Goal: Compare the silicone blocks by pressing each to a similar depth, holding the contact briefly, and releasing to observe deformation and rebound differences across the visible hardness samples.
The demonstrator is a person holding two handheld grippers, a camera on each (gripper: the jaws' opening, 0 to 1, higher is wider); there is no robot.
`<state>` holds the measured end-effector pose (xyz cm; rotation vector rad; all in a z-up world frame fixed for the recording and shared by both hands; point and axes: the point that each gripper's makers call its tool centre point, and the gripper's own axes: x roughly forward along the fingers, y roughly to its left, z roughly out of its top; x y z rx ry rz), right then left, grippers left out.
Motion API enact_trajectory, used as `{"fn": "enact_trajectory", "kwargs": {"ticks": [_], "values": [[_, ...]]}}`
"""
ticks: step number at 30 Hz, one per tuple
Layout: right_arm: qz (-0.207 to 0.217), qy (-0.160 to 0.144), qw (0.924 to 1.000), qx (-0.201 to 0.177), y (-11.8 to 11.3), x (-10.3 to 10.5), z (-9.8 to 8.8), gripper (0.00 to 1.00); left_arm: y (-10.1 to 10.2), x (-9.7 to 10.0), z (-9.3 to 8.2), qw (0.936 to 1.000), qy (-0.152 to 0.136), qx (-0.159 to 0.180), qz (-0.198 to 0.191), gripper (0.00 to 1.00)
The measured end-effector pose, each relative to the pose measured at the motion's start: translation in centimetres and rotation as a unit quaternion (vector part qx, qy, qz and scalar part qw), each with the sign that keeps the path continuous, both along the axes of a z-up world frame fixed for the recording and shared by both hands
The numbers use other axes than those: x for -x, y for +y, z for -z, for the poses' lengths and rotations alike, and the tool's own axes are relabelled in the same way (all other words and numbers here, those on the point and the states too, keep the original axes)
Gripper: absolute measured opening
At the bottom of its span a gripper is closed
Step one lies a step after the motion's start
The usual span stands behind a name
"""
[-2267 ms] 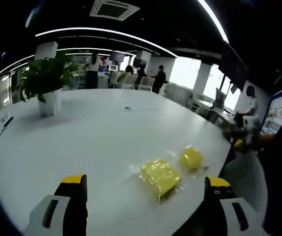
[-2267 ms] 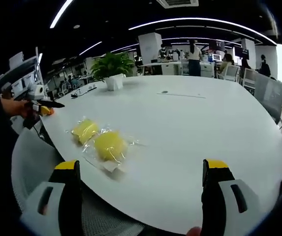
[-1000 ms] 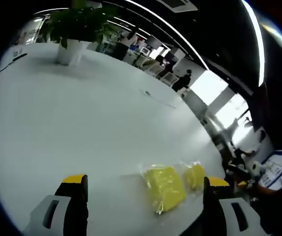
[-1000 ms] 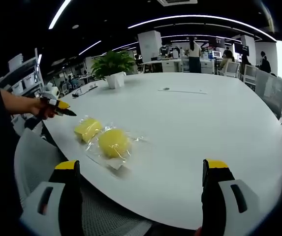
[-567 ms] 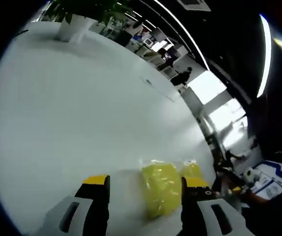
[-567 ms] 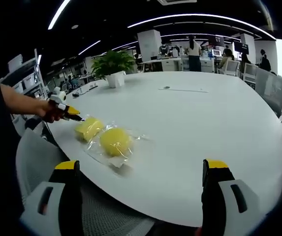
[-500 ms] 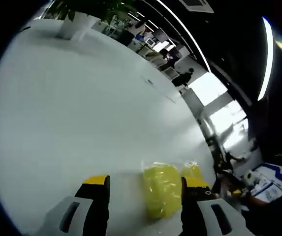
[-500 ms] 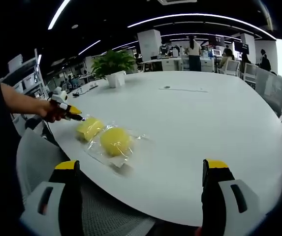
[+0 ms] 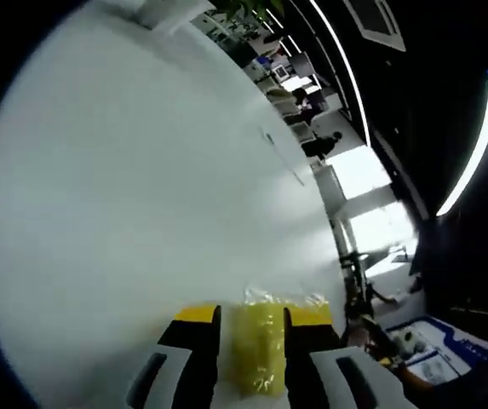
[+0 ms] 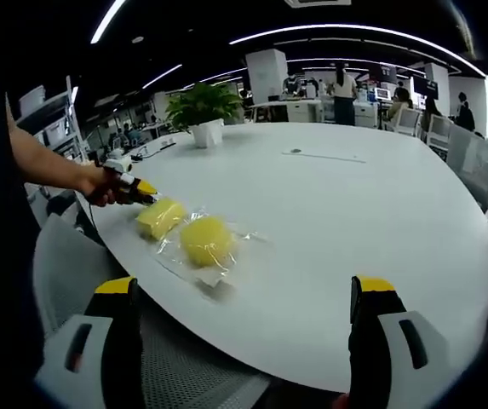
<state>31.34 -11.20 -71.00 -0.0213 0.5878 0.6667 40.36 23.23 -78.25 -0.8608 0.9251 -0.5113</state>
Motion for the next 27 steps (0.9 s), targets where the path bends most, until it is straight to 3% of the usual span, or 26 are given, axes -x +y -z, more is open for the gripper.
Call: {"fn": "enact_trajectory", "kwargs": {"ticks": [2,6,13,16,20,21,24,27], "values": [[0.002,0.002,1.0,-0.001,0.0,-0.1,0.2,0.97,0.1,-0.2,0.3,0.9999,-0.001,-0.012,0.0,0.25],[-0.001,0.005,1.0,-0.002,0.3,-0.2,0.4,0.97,-0.2,-0.3,0.7,1.0,0.009,-0.004,0.0,0.19],[-0.003,0.01,0.9999,-0.004,0.4,0.0,0.6,0.97,-0.5,-0.6,0.6,0.9997,-0.011,-0.019,0.011,0.18],[0.0,0.011,0.9999,-0.006,0.3,0.1,0.7,0.97,-0.9,-0.4,0.2,0.9999,0.002,0.011,0.012,0.09],[0.003,0.013,0.9999,-0.007,0.2,0.1,0.9,0.96,-1.2,-0.1,0.3,0.9994,-0.003,0.01,0.032,0.08],[0.003,0.014,0.9999,-0.007,0.2,0.1,0.9,0.96,-1.5,0.3,0.6,0.9989,0.009,0.008,0.044,0.08],[0.009,0.014,0.9998,-0.009,0.0,0.0,0.8,0.96,-1.4,0.4,0.5,0.9993,0.01,0.007,0.036,0.0],[0.011,0.011,0.9998,-0.009,0.0,-0.3,0.6,0.96,-1.5,0.4,0.5,0.9993,0.017,0.015,0.029,0.0]]}}
